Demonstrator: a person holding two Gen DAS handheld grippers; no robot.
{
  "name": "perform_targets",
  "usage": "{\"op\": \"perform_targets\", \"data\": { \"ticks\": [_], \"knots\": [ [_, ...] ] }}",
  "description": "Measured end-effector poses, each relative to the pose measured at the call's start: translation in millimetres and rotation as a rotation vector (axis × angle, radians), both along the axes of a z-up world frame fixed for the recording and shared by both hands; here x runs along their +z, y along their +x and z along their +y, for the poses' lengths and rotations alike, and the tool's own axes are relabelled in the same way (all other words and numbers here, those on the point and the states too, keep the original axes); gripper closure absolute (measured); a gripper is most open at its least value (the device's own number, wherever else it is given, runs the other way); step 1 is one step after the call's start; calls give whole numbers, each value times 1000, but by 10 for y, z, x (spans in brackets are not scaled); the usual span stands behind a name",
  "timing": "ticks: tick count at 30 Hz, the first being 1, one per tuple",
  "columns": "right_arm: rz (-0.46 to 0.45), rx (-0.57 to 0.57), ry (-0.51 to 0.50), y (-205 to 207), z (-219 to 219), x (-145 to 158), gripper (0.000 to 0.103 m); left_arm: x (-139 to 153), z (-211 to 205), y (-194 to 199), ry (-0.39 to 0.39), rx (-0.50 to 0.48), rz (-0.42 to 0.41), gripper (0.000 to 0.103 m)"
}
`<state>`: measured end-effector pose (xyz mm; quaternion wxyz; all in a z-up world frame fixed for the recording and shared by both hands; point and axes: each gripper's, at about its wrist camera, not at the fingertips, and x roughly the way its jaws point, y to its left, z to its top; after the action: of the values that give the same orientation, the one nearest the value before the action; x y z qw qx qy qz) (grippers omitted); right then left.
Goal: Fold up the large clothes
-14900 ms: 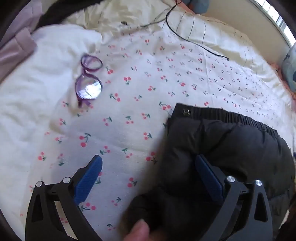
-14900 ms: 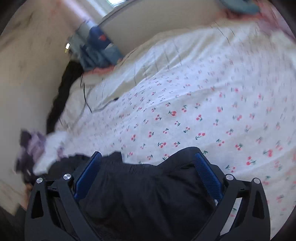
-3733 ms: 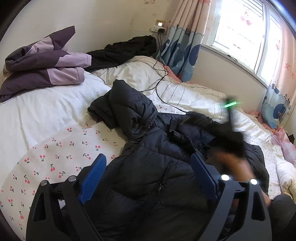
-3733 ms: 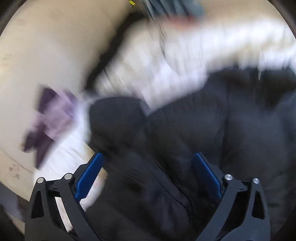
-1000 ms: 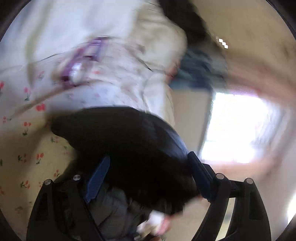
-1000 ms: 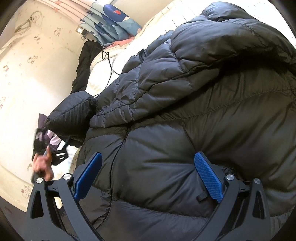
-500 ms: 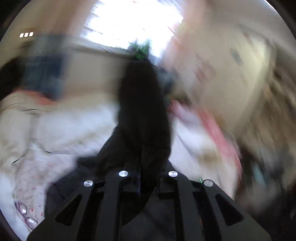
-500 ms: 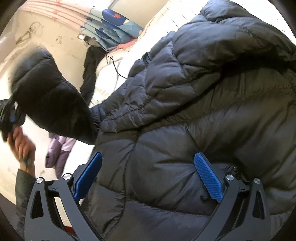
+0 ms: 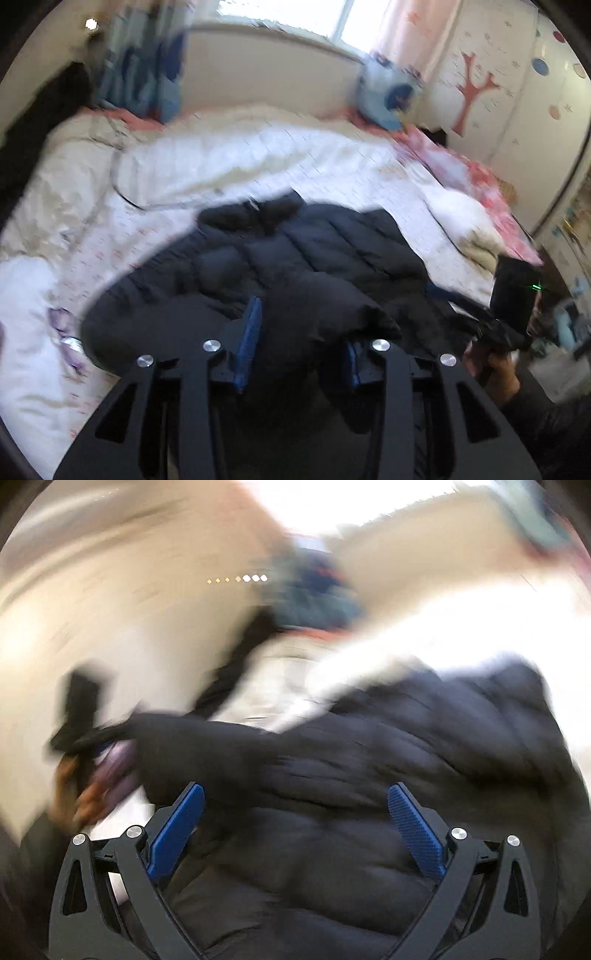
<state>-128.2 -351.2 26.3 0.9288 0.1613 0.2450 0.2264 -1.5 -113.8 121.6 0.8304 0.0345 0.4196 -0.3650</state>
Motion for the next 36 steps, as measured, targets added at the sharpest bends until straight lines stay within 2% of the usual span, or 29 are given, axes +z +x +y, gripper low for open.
{"op": "perform_targets", "data": {
  "ticks": [2,4,5,7,8,10,11,13,14,15,17,19,21,22,25,26,28,29,30,31,32,33,34,35,36],
  "knots": [
    [-152,84,-182,-257,432,123,7,-118,-219,-79,74,-60,22,64],
    [-191,118,-257,-333,682,110,7,-246,-470,-102,133,-131,43,64],
    [-181,144,-270,-320,801,75,7,-312,-544,-61,152,-155,54,64],
    [-159,121,-311,-279,919,2,7,-412,-839,-108,235,-241,71,55],
    [-135,85,-344,-228,961,-50,7,-455,-980,-135,295,-271,56,53],
    [-16,-31,-388,-6,849,-232,7,-498,-1241,-222,442,-310,0,43],
    [28,-67,-359,58,752,-296,7,-491,-1368,-279,542,-312,-62,42],
    [170,-160,-183,212,299,-471,7,-426,-1478,-360,663,-303,-154,41],
    [238,-191,-65,274,41,-561,7,-353,-1473,-407,681,-299,-189,41],
    [266,-192,0,304,-105,-607,7,-285,-1451,-443,677,-292,-208,37],
    [300,-176,123,344,-307,-698,7,-123,-1320,-481,627,-262,-228,31],
    [297,-132,164,353,-303,-711,7,15,-1138,-464,539,-204,-216,30],
    [299,-83,185,358,-224,-734,7,98,-840,-429,395,-80,-196,26],
    [305,-72,177,357,-191,-742,7,107,-699,-443,341,-11,-202,22],
    [299,-91,107,328,-102,-735,7,-80,-160,-634,141,237,-187,20],
    [292,-107,85,322,-94,-722,7,-150,-54,-677,106,281,-184,20],
    [247,-140,36,270,-97,-675,7,-417,277,-831,-41,401,-140,20],
    [230,-153,16,234,-104,-655,10,-519,376,-865,-97,428,-115,20],
    [215,-149,5,215,-97,-642,19,-685,543,-922,-185,462,-83,20],
    [215,-138,-4,236,-73,-661,25,-804,637,-951,-231,477,-70,20],
    [220,-119,-24,244,-37,-681,42,-942,738,-960,-267,495,-50,20],
    [228,-99,-40,266,-7,-704,64,-1044,774,-904,-260,513,-15,20],
    [239,-74,-45,286,20,-728,75,-1104,814,-805,-229,535,36,20],
    [244,-55,-32,291,33,-728,81,-1130,847,-751,-221,552,54,20],
    [237,-25,6,275,46,-683,86,-1122,949,-740,-266,570,50,20]
  ]
}}
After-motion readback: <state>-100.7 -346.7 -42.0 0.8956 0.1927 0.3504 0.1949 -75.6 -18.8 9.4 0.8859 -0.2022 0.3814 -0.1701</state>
